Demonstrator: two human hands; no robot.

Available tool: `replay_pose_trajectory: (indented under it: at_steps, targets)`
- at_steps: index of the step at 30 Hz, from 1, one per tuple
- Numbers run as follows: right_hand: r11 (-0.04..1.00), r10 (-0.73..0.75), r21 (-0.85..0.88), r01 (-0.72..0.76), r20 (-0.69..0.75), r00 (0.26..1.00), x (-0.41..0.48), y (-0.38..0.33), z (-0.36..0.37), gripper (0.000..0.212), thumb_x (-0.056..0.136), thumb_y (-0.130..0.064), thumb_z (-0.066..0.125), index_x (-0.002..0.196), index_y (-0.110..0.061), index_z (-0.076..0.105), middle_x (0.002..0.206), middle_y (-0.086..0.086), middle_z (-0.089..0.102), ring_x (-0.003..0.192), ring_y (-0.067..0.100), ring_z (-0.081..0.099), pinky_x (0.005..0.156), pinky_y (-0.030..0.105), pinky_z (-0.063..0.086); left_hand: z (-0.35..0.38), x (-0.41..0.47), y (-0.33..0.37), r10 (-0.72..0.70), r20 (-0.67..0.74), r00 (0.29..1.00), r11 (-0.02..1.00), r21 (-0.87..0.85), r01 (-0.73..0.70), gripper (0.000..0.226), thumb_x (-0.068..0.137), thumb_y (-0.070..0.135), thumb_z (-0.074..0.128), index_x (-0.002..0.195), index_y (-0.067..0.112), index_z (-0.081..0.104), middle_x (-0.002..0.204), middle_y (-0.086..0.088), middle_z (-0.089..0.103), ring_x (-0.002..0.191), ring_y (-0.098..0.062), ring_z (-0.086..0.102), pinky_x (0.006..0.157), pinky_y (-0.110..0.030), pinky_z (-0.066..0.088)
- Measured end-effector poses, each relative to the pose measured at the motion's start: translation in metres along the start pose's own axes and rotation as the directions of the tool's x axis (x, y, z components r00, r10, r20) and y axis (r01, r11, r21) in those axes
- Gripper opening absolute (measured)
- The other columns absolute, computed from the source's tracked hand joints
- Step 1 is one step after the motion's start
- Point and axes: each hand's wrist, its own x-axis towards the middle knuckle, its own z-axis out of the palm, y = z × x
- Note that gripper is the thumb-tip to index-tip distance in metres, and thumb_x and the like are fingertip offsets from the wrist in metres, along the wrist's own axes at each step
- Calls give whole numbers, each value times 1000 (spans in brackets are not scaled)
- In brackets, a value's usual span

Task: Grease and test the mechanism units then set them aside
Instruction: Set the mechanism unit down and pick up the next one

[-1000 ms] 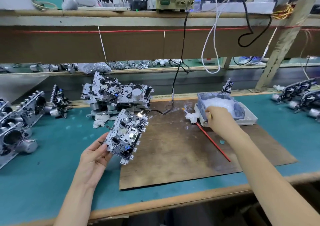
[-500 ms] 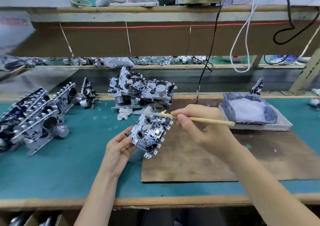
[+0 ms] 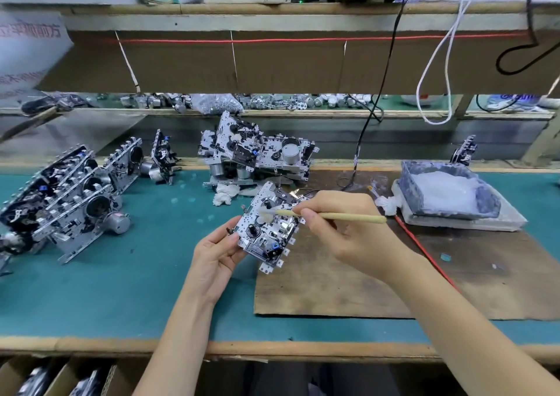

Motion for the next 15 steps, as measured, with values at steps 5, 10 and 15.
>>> replay_pose_trajectory:
  at_steps: [5, 10, 15]
  targets:
    - [1000, 15, -4, -15, 3, 1000, -1, 1, 1, 22, 87, -9, 52, 82, 4, 70, 66, 12, 64, 62, 20, 54, 58, 32, 43, 1, -1, 0, -2, 4, 1000, 1000, -2, 2, 29, 72, 3, 55, 84, 14, 78, 85, -3, 75, 70, -11, 70, 59, -20, 55]
    - [1000, 27, 0, -27, 19, 999, -1, 2, 0, 23, 87, -8, 51, 80, 6, 69, 64, 11, 63, 60, 18, 52, 57, 30, 42, 1, 0, 0, 7, 6, 1000, 1000, -1, -7, 28, 72, 2, 54, 86, 11, 77, 84, -2, 75, 69, -10, 70, 59, -20, 55]
    - [997, -67, -36, 63, -126, 990, -8, 5, -12, 19, 88, -7, 53, 91, 2, 69, 69, 2, 60, 64, 10, 53, 61, 14, 42, -1, 1, -1, 1, -10, 1000, 1000, 0, -1, 36, 88, -8, 44, 90, 9, 76, 84, -2, 75, 69, -9, 70, 58, -18, 55]
